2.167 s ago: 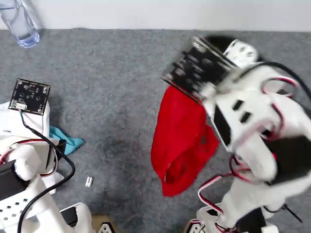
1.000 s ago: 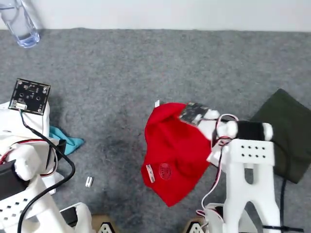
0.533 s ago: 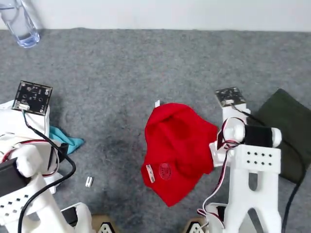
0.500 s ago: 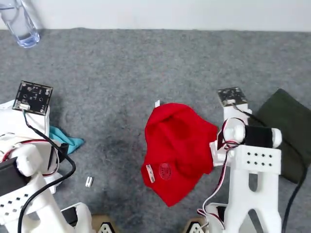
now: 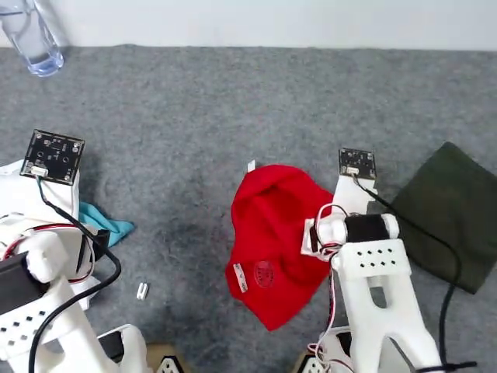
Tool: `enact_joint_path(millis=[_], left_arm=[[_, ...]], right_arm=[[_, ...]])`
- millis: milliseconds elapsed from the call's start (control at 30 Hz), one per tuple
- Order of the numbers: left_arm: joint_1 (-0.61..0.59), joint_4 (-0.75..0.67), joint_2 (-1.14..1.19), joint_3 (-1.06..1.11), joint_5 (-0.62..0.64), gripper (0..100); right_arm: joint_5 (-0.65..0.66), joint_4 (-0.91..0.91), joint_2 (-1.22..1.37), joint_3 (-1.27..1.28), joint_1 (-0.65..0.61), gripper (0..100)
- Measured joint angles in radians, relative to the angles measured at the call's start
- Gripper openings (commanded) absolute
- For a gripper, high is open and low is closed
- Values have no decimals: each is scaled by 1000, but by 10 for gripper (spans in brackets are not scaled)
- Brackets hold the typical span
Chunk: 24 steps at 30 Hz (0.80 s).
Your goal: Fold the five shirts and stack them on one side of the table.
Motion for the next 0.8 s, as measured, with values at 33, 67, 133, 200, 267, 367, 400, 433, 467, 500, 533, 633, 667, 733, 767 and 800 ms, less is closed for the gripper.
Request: enact_joint_path(millis=[33,67,133,200,267,367,400,433,467,500,533,633,667,733,767,800], left_arm=[[0,0,0,0,0,268],[0,0,0,0,0,268],[0,0,0,0,0,268],[0,0,0,0,0,268],[0,0,0,0,0,268],[0,0,0,0,0,268],[0,0,0,0,0,268],[0,0,0,0,0,268],[0,0,0,0,0,268],[0,0,0,0,0,268],[0,0,0,0,0,268],[0,0,0,0,0,267],[0,0,0,0,0,267],[0,0,0,0,0,267],[0,0,0,0,0,267],[0,0,0,0,0,267]], right_arm=[[-11,-8,3,0,-2,372],[-21,-14,14,0,-6,372],[-43,-32,46,0,-11,372],[-66,-58,98,-2,-11,372],[-91,-77,164,-23,-11,372],[-132,-78,267,-78,-37,371],[-144,-80,299,-97,-52,371],[-155,-84,330,-110,-69,371],[-164,-87,358,-123,-91,371],[-169,-87,381,-132,-110,371],[-172,-87,402,-141,-129,371],[-175,-87,450,-160,-163,306],[-175,-91,459,-163,-164,261],[-175,-91,474,-170,-169,149],[-175,-91,474,-172,-169,92],[-175,-95,477,-172,-169,43]])
